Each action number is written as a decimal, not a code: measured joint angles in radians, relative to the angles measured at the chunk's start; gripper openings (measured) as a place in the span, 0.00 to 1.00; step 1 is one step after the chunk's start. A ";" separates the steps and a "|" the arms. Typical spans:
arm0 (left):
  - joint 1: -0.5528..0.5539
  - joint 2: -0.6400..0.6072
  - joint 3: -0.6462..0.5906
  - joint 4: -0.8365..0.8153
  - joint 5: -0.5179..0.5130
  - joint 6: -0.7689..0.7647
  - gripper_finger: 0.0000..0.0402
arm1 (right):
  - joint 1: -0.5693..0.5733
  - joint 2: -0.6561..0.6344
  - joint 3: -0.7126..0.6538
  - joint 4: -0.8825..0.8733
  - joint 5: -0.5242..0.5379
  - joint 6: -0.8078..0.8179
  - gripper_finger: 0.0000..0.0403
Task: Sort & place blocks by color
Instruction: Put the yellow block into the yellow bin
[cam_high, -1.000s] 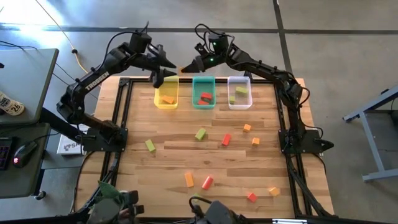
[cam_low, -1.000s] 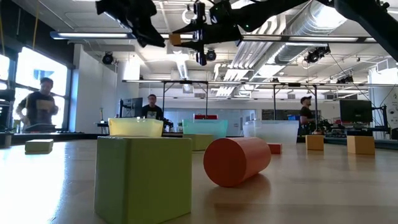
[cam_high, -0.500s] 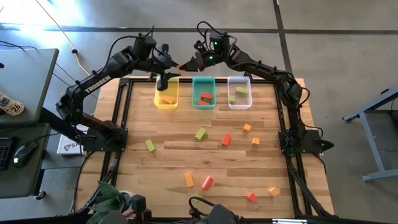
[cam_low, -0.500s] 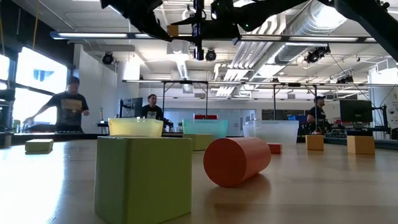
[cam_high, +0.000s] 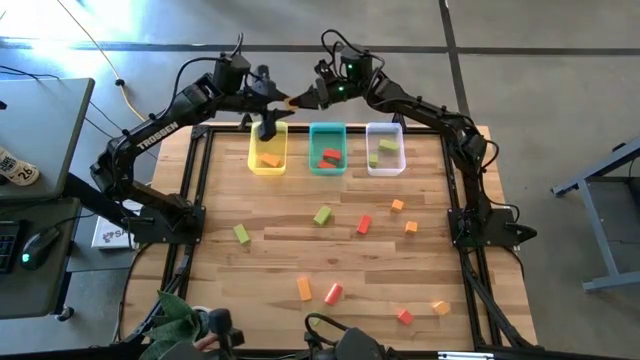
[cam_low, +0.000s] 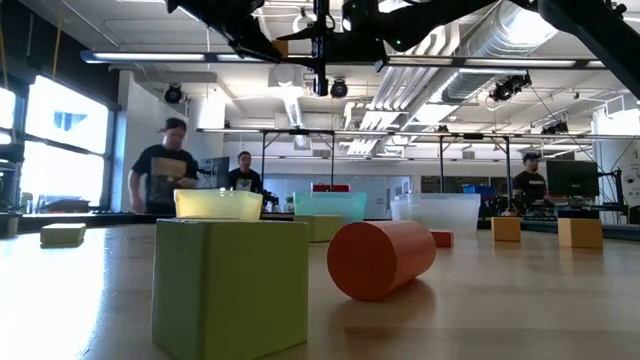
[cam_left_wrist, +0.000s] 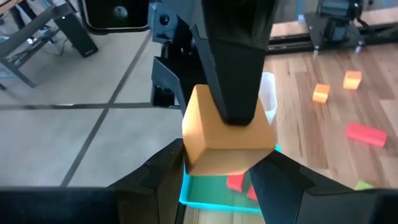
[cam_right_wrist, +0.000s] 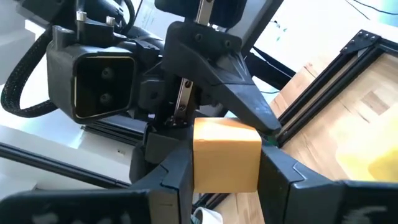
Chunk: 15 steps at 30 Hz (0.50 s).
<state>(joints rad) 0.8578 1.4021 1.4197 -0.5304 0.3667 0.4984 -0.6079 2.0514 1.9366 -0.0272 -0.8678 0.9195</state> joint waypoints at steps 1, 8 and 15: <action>-0.002 0.000 0.000 0.005 -0.006 -0.010 0.40 | 0.000 0.000 0.000 0.000 0.003 0.000 0.26; -0.003 0.001 0.000 0.039 -0.029 -0.036 0.40 | 0.001 -0.001 0.000 0.000 0.054 0.024 0.26; -0.017 0.001 0.000 0.109 -0.049 -0.026 0.38 | 0.002 0.000 0.000 -0.013 0.103 0.042 0.26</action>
<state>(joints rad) 0.8410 1.4029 1.4200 -0.4219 0.3174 0.4724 -0.6056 2.0518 1.9366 -0.0399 -0.7650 0.9614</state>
